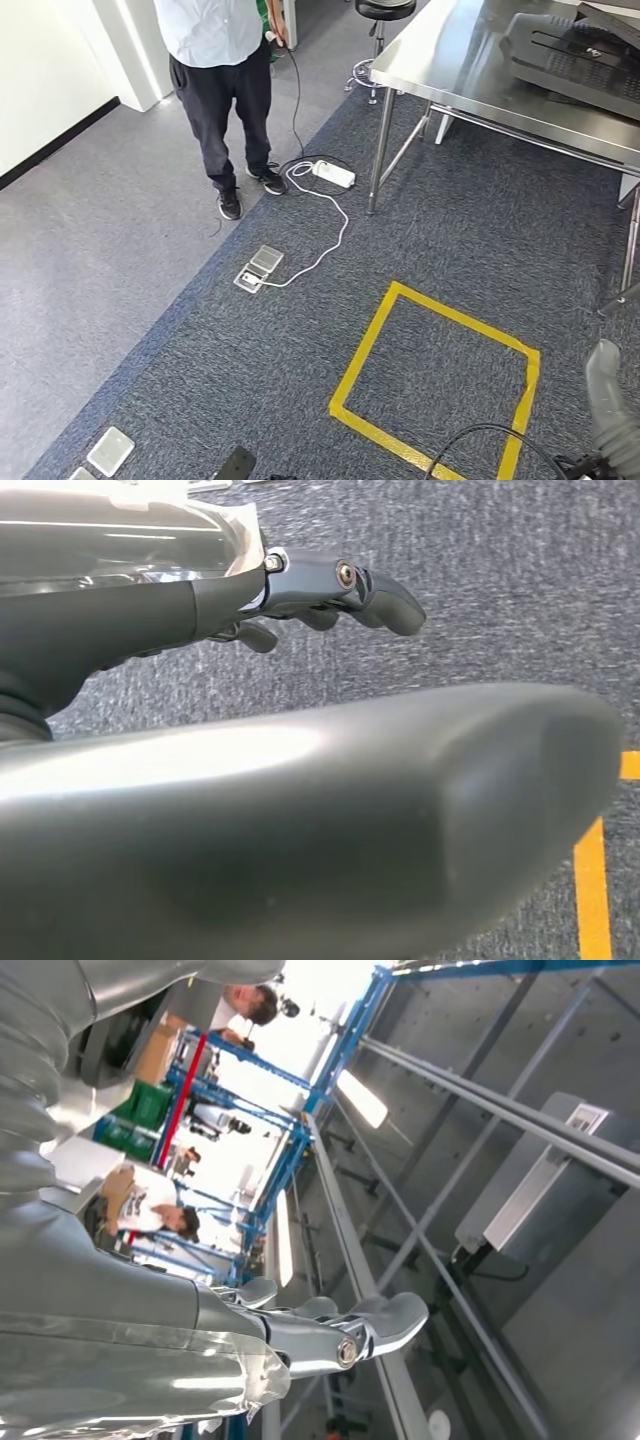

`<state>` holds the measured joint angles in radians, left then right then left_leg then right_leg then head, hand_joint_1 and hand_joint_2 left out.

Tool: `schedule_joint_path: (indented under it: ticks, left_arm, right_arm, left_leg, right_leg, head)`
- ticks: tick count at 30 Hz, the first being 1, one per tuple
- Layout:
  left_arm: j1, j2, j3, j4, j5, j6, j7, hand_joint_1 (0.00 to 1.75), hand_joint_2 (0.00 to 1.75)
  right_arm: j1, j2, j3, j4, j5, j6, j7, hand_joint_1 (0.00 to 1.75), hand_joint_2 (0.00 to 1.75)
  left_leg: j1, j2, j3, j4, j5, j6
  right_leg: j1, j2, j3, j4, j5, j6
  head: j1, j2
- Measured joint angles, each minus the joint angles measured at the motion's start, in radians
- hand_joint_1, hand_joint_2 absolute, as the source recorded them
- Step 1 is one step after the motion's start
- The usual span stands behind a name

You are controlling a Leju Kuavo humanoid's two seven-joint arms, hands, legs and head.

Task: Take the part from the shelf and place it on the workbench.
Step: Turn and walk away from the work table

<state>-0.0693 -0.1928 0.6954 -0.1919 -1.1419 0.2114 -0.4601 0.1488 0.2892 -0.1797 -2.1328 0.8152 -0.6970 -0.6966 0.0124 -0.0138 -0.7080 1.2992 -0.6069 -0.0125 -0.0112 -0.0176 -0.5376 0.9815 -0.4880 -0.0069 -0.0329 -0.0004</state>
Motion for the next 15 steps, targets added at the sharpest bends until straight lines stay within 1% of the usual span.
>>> schedule_joint_path:
  ticks: [1,2,3,4,5,6,8,9,10,11,12,13,14,15]
  left_arm:
    - [0.001,0.0,0.0,0.0,0.0,0.0,0.0,0.0,0.0]
    - [0.001,0.001,0.0,0.0,0.0,0.0,0.0,0.0,0.0]
    - [0.001,0.001,0.0,0.0,0.0,0.0,0.0,0.0,0.0]
    - [0.0,0.001,0.0,0.0,0.0,0.0,0.0,0.0,0.0]
    - [-0.001,0.001,0.0,0.0,0.0,0.0,0.0,0.0,0.0]
    - [-0.001,0.001,0.0,0.0,0.0,0.0,0.0,0.0,0.0]
    - [0.0,0.001,0.0,0.0,0.0,0.0,0.0,0.0,0.0]
    - [0.001,0.001,0.0,0.0,0.0,0.0,0.0,0.0,0.0]
    - [0.001,0.001,0.0,0.0,0.0,0.0,0.0,0.0,0.0]
    - [0.0,0.001,0.0,0.0,0.0,0.0,0.0,0.0,0.0]
    - [0.0,0.001,0.0,0.0,0.0,0.0,0.0,0.0,0.0]
    - [-0.001,0.001,0.0,0.0,0.0,0.0,0.0,0.0,0.0]
    - [0.0,0.001,0.0,0.0,0.0,0.0,0.0,0.0,0.0]
    - [0.0,0.001,0.001,0.0,0.0,0.0,0.0,0.0,0.0]
  right_arm:
    - [0.0,0.0,0.0,0.0,0.0,0.0,0.0,0.0,1.75]
    - [0.0,0.0,0.0,0.0,0.0,0.0,0.0,0.0,1.75]
    - [0.0,0.0,0.0,0.0,0.0,0.0,0.0,0.0,1.75]
    - [0.0,0.0,0.0,0.0,0.0,0.0,0.0,0.0,1.75]
    - [0.0,0.0,0.0,0.0,0.0,0.0,0.0,0.0,1.75]
    - [0.0,0.0,0.0,0.0,0.0,0.0,0.0,0.0,1.75]
    - [-0.001,0.0,0.0,0.0,0.001,0.0,0.0,0.0,1.75]
    - [-0.001,0.0,0.0,0.0,0.001,0.0,0.0,0.0,1.75]
    - [-0.002,0.0,0.0,0.0,0.001,0.0,0.0,0.0,1.75]
    - [-0.002,0.0,0.0,0.0,0.001,0.0,0.0,0.0,1.75]
    - [-0.002,0.0,0.0,0.0,0.001,0.0,0.0,0.0,1.75]
    - [-0.001,0.0,0.0,0.0,0.0,0.0,0.0,0.0,1.75]
    - [-0.001,0.0,-0.001,0.0,0.0,0.0,0.0,0.0,1.75]
    - [0.0,0.0,-0.001,0.0,0.0,0.0,0.0,0.0,1.75]
  left_leg:
    - [0.001,0.002,0.01,-0.015,0.016,-0.001]
    - [0.002,0.007,0.039,-0.07,0.048,-0.001]
    - [0.002,0.017,0.077,-0.144,0.081,0.001]
    - [0.001,0.028,0.11,-0.211,0.105,0.004]
    - [-0.001,0.037,0.132,-0.257,0.118,0.008]
    - [-0.004,0.043,0.14,-0.277,0.119,0.012]
    - [-0.006,0.037,0.136,-0.278,0.119,0.023]
    - [-0.005,0.033,0.135,-0.279,0.121,0.028]
    - [-0.004,0.029,0.134,-0.28,0.124,0.034]
    - [-0.001,0.025,0.134,-0.282,0.126,0.039]
    - [-0.001,0.022,0.133,-0.282,0.127,0.043]
    - [-0.002,0.018,0.132,-0.282,0.128,0.046]
    - [-0.003,0.014,0.131,-0.281,0.128,0.047]
    - [-0.004,0.009,0.131,-0.281,0.128,0.047]
  right_leg:
    - [0.0,-0.005,0.001,0.001,0.0,0.001]
    - [0.0,-0.01,0.002,0.002,-0.001,0.002]
    - [0.0,-0.014,0.003,0.003,-0.003,0.005]
    - [0.002,-0.016,0.003,0.007,-0.006,0.01]
    - [0.004,-0.018,0.001,0.01,-0.007,0.015]
    - [0.007,-0.021,0.0,0.012,-0.008,0.02]
    - [0.007,-0.028,-0.002,0.012,-0.008,0.029]
    - [0.006,-0.027,-0.002,0.016,-0.013,0.034]
    - [0.004,-0.02,-0.007,0.032,-0.028,0.039]
    - [0.003,-0.011,-0.022,0.067,-0.054,0.043]
    - [0.002,-0.001,-0.046,0.125,-0.088,0.046]
    - [0.002,0.005,-0.078,0.197,-0.122,0.047]
    - [0.002,0.007,-0.108,0.263,-0.147,0.048]
    - [0.002,0.007,-0.127,0.304,-0.154,0.048]
  head:
    - [0.0,0.0]
    - [0.0,0.0]
    - [0.0,0.0]
    - [0.0,0.0]
    - [0.0,0.0]
    - [0.001,0.0]
    - [0.001,0.0]
    - [0.001,0.0]
    - [0.002,0.0]
    - [0.003,0.0]
    - [0.003,0.0]
    - [0.003,0.0]
    - [0.003,0.0]
    - [0.003,0.0]
